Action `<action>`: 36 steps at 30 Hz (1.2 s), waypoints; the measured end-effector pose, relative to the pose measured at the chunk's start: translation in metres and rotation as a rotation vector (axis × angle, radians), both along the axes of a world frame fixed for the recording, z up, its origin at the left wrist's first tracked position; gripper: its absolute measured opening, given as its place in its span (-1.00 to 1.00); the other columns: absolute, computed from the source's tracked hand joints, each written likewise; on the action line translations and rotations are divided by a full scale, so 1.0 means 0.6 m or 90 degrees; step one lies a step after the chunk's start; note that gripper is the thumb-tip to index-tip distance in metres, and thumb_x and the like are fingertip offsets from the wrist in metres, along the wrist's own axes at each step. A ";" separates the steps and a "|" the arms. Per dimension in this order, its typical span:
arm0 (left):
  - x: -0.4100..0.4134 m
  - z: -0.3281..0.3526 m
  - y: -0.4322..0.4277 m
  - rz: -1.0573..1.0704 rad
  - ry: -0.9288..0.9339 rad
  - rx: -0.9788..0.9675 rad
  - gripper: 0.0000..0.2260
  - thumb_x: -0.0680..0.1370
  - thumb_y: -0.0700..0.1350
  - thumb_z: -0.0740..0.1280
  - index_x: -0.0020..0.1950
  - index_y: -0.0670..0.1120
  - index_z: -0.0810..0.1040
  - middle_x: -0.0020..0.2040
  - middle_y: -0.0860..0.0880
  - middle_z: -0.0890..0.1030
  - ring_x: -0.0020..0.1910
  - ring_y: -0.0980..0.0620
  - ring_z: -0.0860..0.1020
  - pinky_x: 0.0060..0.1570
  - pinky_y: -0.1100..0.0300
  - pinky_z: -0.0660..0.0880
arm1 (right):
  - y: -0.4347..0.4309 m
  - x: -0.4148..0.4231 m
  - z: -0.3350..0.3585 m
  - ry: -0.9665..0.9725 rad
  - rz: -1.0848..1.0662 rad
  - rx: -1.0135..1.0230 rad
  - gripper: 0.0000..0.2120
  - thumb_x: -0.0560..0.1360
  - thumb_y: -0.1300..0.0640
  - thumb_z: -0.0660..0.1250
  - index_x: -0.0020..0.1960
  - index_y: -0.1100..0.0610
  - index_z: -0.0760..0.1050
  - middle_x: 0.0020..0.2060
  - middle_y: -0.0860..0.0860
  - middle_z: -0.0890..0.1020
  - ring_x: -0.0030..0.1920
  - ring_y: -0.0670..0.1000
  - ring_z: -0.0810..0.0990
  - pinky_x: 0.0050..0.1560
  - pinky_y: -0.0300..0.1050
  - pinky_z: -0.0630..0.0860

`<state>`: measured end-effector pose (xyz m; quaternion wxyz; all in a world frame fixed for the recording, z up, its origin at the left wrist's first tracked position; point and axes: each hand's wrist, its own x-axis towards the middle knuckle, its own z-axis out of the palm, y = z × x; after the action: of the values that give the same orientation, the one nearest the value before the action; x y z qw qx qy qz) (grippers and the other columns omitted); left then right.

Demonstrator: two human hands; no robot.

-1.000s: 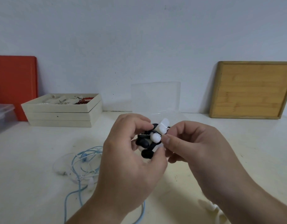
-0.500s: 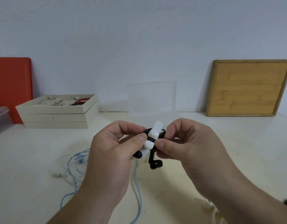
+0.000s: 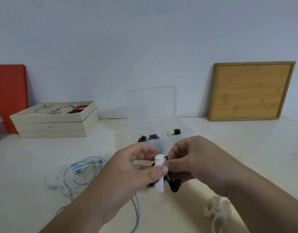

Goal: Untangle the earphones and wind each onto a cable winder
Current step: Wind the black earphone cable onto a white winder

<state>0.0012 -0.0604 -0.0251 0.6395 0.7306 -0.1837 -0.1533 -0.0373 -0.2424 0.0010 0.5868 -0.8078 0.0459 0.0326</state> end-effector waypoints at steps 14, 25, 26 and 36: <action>0.106 0.067 -0.035 0.324 -0.176 0.011 -0.82 0.39 -0.25 0.52 -0.08 -0.03 0.68 -0.16 -0.09 0.70 -0.19 -0.06 0.65 0.02 -0.01 0.64 | -0.038 0.016 -0.006 -0.081 -0.191 -0.019 -0.89 0.48 0.30 0.37 -0.20 0.33 0.56 -0.24 0.24 0.69 -0.34 0.04 0.69 -0.13 0.06 0.67; 0.179 0.047 -0.074 0.202 -0.393 0.767 -0.47 0.63 0.27 0.07 -0.33 -0.11 0.40 -0.17 -0.13 0.46 -0.01 -0.18 0.43 -0.06 0.03 0.39 | -0.027 0.013 -0.003 -0.122 -0.187 -0.095 -0.88 0.46 0.22 0.37 -0.25 0.17 0.59 -0.42 0.04 0.68 -0.33 -0.01 0.70 -0.12 0.19 0.66; 0.182 0.047 -0.068 0.178 -0.366 0.750 -0.51 0.66 0.16 0.10 -0.35 -0.13 0.36 -0.19 -0.19 0.48 0.01 -0.26 0.49 -0.06 0.03 0.41 | -0.027 0.013 -0.003 -0.125 -0.185 -0.098 -0.88 0.46 0.22 0.37 -0.25 0.17 0.59 -0.41 0.04 0.68 -0.34 -0.03 0.70 -0.11 0.19 0.66; 0.166 0.064 -0.003 0.283 -0.364 0.365 -0.89 0.58 -0.12 0.36 0.07 0.04 0.61 -0.01 -0.07 0.54 -0.16 -0.02 0.50 -0.18 0.19 0.40 | -0.017 0.012 -0.011 -0.119 -0.131 -0.193 -0.84 0.47 0.18 0.35 -0.29 0.09 0.58 -0.41 -0.02 0.68 -0.33 -0.01 0.68 -0.21 -0.02 0.63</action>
<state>0.1007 -0.0625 0.0133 0.3528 0.9125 -0.1420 0.1505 -0.0303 -0.2526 -0.0053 0.4607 -0.8773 0.0781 -0.1096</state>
